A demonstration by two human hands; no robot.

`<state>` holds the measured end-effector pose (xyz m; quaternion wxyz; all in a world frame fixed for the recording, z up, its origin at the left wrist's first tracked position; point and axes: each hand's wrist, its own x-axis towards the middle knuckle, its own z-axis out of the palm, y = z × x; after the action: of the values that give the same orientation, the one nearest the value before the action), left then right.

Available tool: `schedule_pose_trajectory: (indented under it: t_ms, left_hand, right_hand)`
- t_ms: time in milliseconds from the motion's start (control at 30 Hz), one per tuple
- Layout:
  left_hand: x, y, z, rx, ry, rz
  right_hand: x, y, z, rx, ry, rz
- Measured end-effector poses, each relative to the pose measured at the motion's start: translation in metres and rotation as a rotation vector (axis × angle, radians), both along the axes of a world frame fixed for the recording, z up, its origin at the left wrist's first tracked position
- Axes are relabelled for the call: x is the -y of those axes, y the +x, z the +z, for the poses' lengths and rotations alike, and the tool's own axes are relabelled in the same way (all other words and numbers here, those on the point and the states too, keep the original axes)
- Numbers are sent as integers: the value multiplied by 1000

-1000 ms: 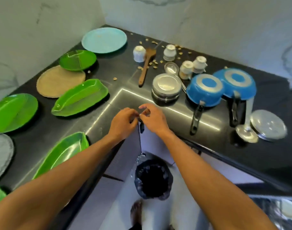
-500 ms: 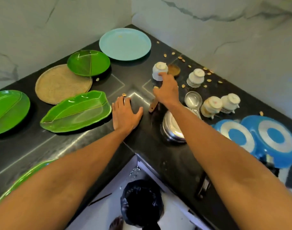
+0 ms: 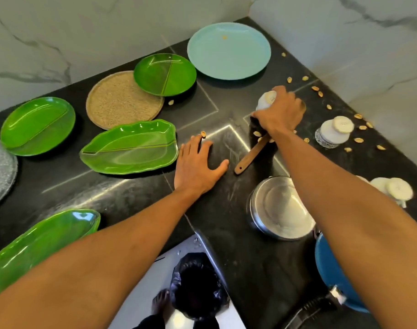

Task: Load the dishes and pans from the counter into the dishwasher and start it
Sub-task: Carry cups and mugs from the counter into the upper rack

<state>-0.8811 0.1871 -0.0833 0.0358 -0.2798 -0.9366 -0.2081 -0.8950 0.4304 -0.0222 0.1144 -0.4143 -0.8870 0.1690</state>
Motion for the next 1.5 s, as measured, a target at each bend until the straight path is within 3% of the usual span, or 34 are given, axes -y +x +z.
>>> schedule_pose_trajectory:
  t_ms: [200, 400, 567, 967, 1233, 1500]
  left_hand:
    - [-1, 0, -3, 2, 14, -25]
    - [2, -4, -4, 2, 68, -61]
    - [24, 6, -1, 143, 348, -152]
    - [136, 158, -8, 297, 483, -567]
    - [206, 310, -87, 627, 273, -582]
    - [223, 479, -113, 689, -19, -725]
  right_hand:
    - [27, 25, 20, -316, -318, -82]
    - [92, 89, 40, -317, -265, -71]
    - [162, 162, 45, -320, -215, -104]
    - [309, 338, 25, -352, -257, -300]
    - [379, 484, -21, -226, -269, -391]
    - [420, 681, -76, -158, -327, -597]
